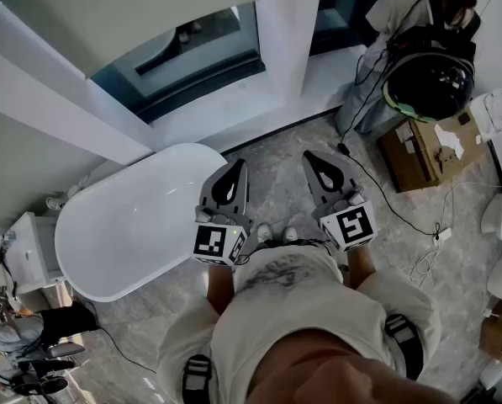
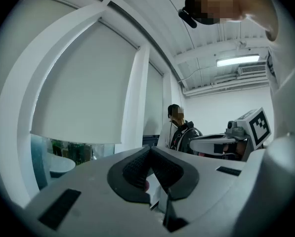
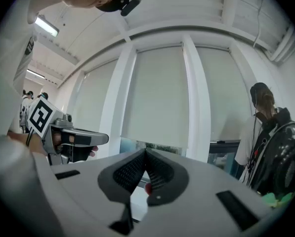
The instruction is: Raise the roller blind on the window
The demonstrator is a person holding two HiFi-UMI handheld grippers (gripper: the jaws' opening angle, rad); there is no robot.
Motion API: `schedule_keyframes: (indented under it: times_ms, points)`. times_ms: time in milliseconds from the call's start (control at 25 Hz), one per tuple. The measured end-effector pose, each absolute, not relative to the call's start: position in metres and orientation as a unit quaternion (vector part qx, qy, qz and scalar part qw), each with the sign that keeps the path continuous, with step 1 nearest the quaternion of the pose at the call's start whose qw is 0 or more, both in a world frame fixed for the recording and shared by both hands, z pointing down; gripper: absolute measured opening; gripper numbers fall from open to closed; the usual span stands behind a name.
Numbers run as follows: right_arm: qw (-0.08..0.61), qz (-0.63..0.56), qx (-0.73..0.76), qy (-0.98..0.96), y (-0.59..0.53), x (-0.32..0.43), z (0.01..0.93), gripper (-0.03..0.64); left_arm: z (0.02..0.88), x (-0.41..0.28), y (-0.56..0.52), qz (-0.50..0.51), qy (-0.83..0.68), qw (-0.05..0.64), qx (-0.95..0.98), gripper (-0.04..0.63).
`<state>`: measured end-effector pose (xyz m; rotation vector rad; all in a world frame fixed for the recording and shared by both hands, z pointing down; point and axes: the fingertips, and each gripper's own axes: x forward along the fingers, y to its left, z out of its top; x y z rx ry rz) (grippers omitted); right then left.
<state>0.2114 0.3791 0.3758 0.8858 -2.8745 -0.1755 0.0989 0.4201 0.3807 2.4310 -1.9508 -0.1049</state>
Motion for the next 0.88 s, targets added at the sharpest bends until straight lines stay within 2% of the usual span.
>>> schedule_keyframes:
  times_ms: [560, 880]
  points:
    - [0.038, -0.025, 0.307, -0.951, 0.379, 0.246, 0.378, 0.061, 0.384, 0.135, 0.429, -0.029, -0.633, 0.017, 0.774, 0.008]
    - [0.041, -0.032, 0.293, -0.955, 0.369, 0.239, 0.380, 0.061, 0.388, 0.136, 0.413, -0.022, -0.630, 0.020, 0.776, 0.008]
